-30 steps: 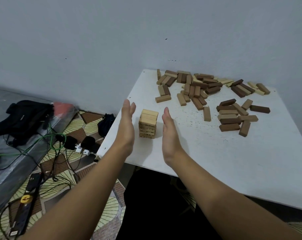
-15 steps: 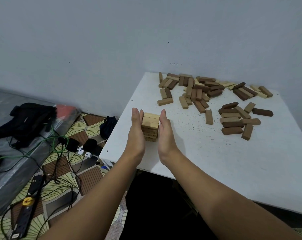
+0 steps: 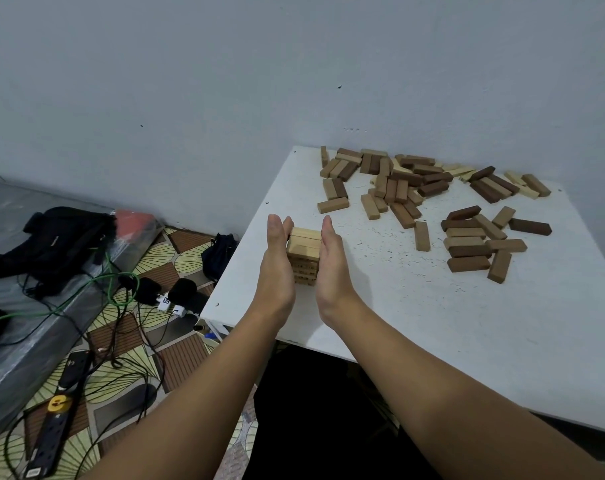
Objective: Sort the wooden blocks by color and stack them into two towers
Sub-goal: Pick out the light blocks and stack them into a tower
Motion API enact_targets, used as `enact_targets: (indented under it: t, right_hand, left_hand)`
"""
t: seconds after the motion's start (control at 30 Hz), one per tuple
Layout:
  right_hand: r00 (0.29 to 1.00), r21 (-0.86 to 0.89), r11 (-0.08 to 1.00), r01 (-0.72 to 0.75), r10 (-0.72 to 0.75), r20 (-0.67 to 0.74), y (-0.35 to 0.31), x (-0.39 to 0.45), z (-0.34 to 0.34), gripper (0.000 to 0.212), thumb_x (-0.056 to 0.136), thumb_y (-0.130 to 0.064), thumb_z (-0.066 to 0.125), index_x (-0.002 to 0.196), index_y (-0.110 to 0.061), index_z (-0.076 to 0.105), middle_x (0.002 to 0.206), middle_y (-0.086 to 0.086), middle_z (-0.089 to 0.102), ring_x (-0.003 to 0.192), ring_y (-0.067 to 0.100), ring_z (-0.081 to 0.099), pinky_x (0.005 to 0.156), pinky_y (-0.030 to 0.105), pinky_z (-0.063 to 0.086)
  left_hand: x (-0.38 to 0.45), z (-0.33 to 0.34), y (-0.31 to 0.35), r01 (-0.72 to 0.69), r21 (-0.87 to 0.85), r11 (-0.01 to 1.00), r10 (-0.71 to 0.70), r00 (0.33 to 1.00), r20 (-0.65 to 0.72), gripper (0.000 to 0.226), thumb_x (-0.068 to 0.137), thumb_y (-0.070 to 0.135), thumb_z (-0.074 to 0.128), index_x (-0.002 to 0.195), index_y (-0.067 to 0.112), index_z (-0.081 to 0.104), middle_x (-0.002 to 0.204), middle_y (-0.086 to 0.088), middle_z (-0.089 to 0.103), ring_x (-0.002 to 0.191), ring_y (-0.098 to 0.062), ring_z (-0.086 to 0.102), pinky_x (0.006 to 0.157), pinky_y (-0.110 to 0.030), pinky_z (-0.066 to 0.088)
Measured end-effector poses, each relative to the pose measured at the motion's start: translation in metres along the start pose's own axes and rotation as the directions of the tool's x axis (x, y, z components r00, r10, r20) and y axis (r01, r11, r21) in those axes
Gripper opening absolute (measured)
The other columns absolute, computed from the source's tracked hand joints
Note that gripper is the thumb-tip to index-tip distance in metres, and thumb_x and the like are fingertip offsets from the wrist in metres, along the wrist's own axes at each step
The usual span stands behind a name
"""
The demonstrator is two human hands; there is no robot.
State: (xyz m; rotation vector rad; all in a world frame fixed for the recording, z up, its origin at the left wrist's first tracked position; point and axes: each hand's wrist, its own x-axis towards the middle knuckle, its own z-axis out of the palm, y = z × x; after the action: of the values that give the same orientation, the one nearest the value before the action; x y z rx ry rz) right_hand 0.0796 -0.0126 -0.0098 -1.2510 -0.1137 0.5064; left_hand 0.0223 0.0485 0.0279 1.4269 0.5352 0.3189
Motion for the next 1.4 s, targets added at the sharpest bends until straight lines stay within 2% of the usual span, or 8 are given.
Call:
enact_targets:
  t: [0.23, 0.4, 0.6, 0.73, 0.83, 0.93, 1.03, 1.4]
  right_hand:
    - [0.999, 0.029, 0.999, 0.025, -0.024, -0.03, -0.007, -0.005, -0.001, 0.058, 0.106, -0.057, 0.036, 0.155, -0.028, 0.04, 0.134, -0.002, 0.067, 0.116, 0.009, 0.067, 0.099, 0.03, 0.052]
    - [1.0, 0.012, 1.0, -0.021, 0.022, -0.005, -0.02, -0.014, -0.001, 0.036, 0.111, -0.049, 0.029, 0.096, -0.036, 0.06, 0.077, -0.021, 0.074, 0.079, -0.004, 0.071, 0.073, 0.018, 0.052]
    - [0.999, -0.028, 0.999, 0.017, -0.016, 0.041, -0.016, -0.012, -0.001, 0.032, 0.111, -0.048, 0.028, 0.113, -0.039, 0.059, 0.091, -0.023, 0.073, 0.082, -0.01, 0.069, 0.068, 0.01, 0.05]
    - [0.989, -0.194, 0.973, 0.125, -0.107, 0.097, -0.021, -0.012, -0.018, 0.045, 0.112, -0.032, 0.032, 0.156, -0.03, 0.036, 0.138, -0.018, 0.046, 0.09, -0.036, 0.047, 0.067, -0.005, 0.039]
    - [0.983, -0.366, 0.919, 0.149, -0.099, 0.152, -0.03, -0.012, -0.038, 0.048, 0.107, -0.028, 0.047, 0.154, -0.037, 0.039, 0.154, -0.013, 0.035, 0.132, -0.011, 0.037, 0.093, 0.008, 0.036]
    - [0.978, -0.5, 0.854, 0.141, -0.04, 0.206, -0.039, -0.008, -0.056, 0.056, 0.095, -0.04, 0.065, 0.146, -0.049, 0.044, 0.156, -0.015, 0.035, 0.143, 0.006, 0.028, 0.111, 0.035, 0.029]
    - [0.969, -0.595, 0.788, 0.158, -0.007, 0.248, -0.045, -0.006, -0.067, 0.072, 0.081, -0.044, 0.08, 0.144, -0.052, 0.046, 0.154, -0.012, 0.035, 0.142, 0.009, 0.032, 0.11, 0.034, 0.029]
    - [0.969, -0.608, 0.777, 0.162, -0.009, 0.246, -0.043, 0.003, -0.069, 0.056, 0.08, -0.042, 0.085, 0.129, -0.05, 0.059, 0.143, -0.011, 0.047, 0.135, 0.008, 0.042, 0.098, 0.027, 0.038]
  left_hand:
    - [0.0, 0.003, 0.001, -0.012, -0.017, 1.0, 0.012, 1.0, -0.016, 0.098, 0.08, 0.086, 0.022, 0.154, 0.028, 0.048, 0.148, 0.013, 0.054, 0.122, 0.01, 0.051, 0.099, -0.016, 0.032]
    - [0.004, 0.003, -0.003, -0.007, -0.019, 1.0, 0.006, 0.999, -0.035, 0.077, 0.1, 0.073, 0.019, 0.154, 0.027, 0.049, 0.132, 0.017, 0.061, 0.104, 0.021, 0.053, 0.086, -0.009, 0.037]
    - [0.004, 0.003, -0.005, -0.006, -0.008, 1.0, 0.006, 1.0, -0.018, 0.082, 0.096, 0.078, 0.02, 0.155, 0.028, 0.047, 0.148, 0.012, 0.056, 0.128, 0.005, 0.052, 0.111, -0.023, 0.035]
    - [0.017, -0.02, -0.004, -0.053, 0.029, 0.998, 0.053, 0.999, 0.002, 0.077, 0.094, 0.079, 0.032, 0.151, 0.031, 0.05, 0.148, 0.009, 0.056, 0.14, -0.006, 0.047, 0.121, -0.037, 0.031]
    - [0.037, -0.055, 0.005, -0.034, 0.148, 0.988, 0.012, 0.989, 0.149, 0.055, 0.086, 0.051, 0.056, 0.139, 0.035, 0.06, 0.136, 0.008, 0.064, 0.131, -0.01, 0.055, 0.119, -0.042, 0.037]
    - [0.051, -0.084, 0.017, -0.051, 0.34, 0.939, -0.081, 0.928, 0.363, 0.071, 0.07, 0.044, 0.085, 0.136, 0.046, 0.06, 0.141, 0.009, 0.06, 0.135, -0.014, 0.052, 0.118, -0.045, 0.039]
    - [0.058, -0.091, 0.032, -0.08, 0.464, 0.882, -0.149, 0.887, 0.437, 0.091, 0.063, 0.034, 0.099, 0.141, 0.05, 0.056, 0.145, 0.012, 0.055, 0.138, -0.015, 0.047, 0.115, -0.046, 0.042]
    - [0.076, -0.078, 0.044, -0.165, 0.563, 0.81, -0.185, 0.84, 0.511, 0.065, 0.063, 0.04, 0.094, 0.124, 0.048, 0.07, 0.138, 0.017, 0.062, 0.134, -0.017, 0.05, 0.116, -0.052, 0.04]
